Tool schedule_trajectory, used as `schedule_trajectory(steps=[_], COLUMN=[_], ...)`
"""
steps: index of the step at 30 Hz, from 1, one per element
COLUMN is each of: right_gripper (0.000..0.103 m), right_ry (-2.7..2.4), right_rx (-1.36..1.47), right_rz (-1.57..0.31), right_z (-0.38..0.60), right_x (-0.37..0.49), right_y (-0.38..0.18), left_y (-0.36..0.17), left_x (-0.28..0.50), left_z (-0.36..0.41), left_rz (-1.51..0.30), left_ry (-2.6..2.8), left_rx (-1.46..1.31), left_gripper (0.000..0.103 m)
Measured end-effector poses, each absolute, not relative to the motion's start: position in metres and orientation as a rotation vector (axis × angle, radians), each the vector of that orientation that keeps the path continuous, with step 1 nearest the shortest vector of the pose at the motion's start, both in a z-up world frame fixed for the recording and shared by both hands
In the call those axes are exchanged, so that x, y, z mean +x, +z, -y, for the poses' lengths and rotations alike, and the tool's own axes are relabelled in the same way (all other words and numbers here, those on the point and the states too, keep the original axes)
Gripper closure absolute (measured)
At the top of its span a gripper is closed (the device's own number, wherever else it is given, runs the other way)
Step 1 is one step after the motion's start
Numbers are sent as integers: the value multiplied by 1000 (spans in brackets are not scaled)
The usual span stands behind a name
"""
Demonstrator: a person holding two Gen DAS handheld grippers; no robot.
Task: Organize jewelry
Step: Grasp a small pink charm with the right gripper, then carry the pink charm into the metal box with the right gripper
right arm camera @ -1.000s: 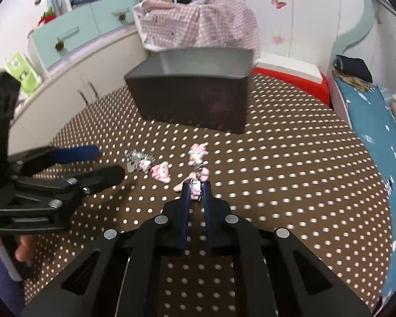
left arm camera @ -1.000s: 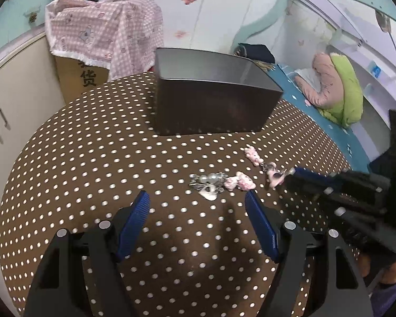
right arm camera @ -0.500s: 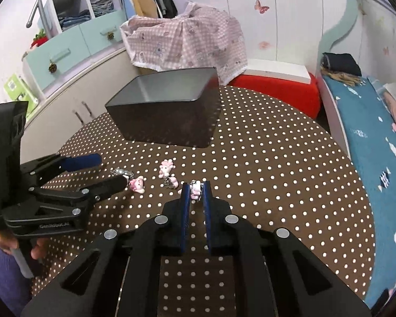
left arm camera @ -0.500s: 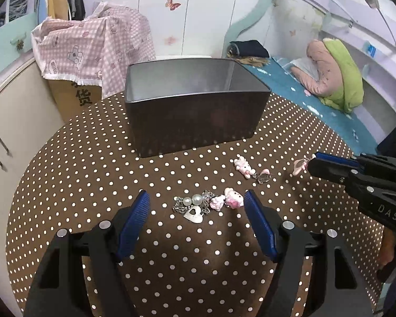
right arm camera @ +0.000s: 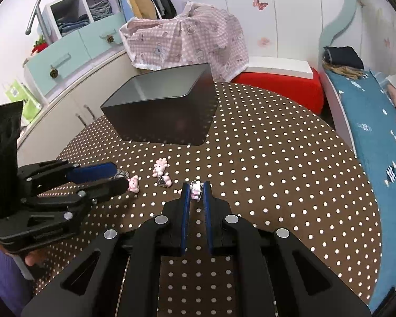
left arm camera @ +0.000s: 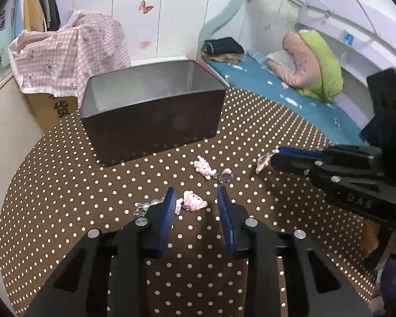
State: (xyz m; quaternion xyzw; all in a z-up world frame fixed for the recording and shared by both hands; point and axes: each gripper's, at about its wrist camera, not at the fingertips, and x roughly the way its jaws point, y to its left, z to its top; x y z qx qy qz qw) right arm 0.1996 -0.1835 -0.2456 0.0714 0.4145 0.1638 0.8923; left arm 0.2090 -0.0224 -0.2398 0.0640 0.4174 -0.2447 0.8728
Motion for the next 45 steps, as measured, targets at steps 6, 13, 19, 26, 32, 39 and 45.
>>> schedule_trajectory(steps=[6,13,19,26,32,39,45], right_gripper=[92,92,92,92,92,92,92], right_ry=[351,352,354,357,361,370,372], right_rx=[152,158,155,139,121,125,134], right_rz=[-859,-855,-845,-815,-772,-725,-702], right_z=[186,189,186,184,177,171,164], right_x=[198,198,198,198,203,225,253], right_y=[-246,-246,-239,-222,-199,-171,-155], left_y=[-247,-249,-245,-224,-193,-156,-136], left_x=[215,221,221,215,216,225,246], left_z=[23,21,24,19,16,11,5], left_rz=[-901,-908,-901,-846,-780,-712,-688], left_ry=[-477,-490,-492,-509,-532,-562,-560], left_rx=[145,129,132,106,85,70,68], left_gripper=[75,99,101,101,101,101,101])
